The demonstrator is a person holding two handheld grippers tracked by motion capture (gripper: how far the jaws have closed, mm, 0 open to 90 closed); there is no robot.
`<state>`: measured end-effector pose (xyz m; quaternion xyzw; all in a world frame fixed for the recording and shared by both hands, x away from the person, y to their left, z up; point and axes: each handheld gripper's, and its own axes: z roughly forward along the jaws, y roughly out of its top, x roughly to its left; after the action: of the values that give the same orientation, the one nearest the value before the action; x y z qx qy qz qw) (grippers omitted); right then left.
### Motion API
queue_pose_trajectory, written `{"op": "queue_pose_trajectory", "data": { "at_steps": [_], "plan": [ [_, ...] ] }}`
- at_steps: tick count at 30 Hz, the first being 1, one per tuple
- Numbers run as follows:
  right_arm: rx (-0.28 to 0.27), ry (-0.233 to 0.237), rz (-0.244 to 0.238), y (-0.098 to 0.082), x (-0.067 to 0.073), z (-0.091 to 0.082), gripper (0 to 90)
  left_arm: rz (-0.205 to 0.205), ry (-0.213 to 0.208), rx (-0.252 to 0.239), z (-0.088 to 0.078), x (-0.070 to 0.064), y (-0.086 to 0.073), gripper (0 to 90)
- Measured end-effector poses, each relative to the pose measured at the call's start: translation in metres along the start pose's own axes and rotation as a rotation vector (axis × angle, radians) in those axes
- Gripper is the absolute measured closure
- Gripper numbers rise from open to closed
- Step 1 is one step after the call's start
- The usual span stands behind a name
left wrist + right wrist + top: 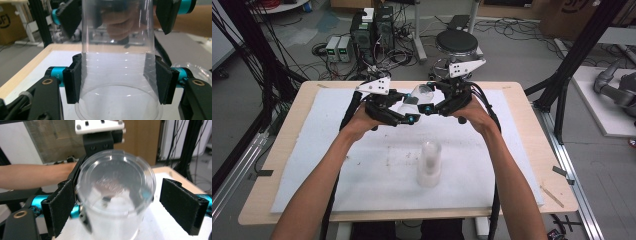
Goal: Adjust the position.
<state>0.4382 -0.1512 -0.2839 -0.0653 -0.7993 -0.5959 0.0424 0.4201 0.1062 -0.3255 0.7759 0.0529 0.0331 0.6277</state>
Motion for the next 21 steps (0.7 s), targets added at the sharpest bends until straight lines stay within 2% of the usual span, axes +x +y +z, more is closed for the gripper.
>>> {"op": "queue_pose_trajectory", "data": {
  "at_steps": [2,3,4,7,8,9,10,14,16,18,21],
  "plan": [
    [0.015,-0.005,0.002,-0.001,0.000,-0.001,13.3,-0.009,0.007,0.062,-0.004,0.001,0.003,35.4],
    [0.056,-0.019,0.002,-0.003,0.000,-0.001,13.3,-0.007,0.009,0.108,-0.006,0.001,0.006,35.4],
    [0.073,-0.022,0.000,-0.004,0.000,-0.001,13.3,0.000,0.006,0.142,-0.007,0.001,0.008,35.4],
    [0.135,-0.035,0.007,-0.006,-0.001,0.001,13.3,-0.002,-0.013,0.257,-0.008,0.002,0.014,35.2],
    [0.135,-0.035,0.007,-0.006,-0.001,0.001,13.3,-0.003,-0.022,0.309,-0.007,0.002,0.016,35.2],
    [0.173,-0.040,-0.005,-0.007,-0.002,0.003,13.3,-0.003,-0.027,0.337,-0.006,0.003,0.018,35.1],
    [0.173,-0.040,-0.005,-0.007,-0.002,0.003,13.3,-0.004,-0.030,0.364,-0.006,0.004,0.019,35.1],
    [0.259,-0.059,-0.017,-0.009,-0.002,0.003,13.4,-0.020,-0.031,0.453,-0.004,0.007,0.021,35.1],
    [0.272,-0.064,-0.020,-0.009,-0.002,0.002,13.4,-0.029,-0.035,0.491,-0.003,0.009,0.021,35.1],
    [0.298,-0.076,-0.021,-0.009,-0.002,0.001,13.5,-0.027,-0.034,0.520,-0.002,0.010,0.022,35.1],
    [0.373,-0.103,-0.034,-0.007,-0.002,-0.001,14.3,-0.032,-0.032,0.542,-0.002,0.010,0.022,35.2]
  ]
}}
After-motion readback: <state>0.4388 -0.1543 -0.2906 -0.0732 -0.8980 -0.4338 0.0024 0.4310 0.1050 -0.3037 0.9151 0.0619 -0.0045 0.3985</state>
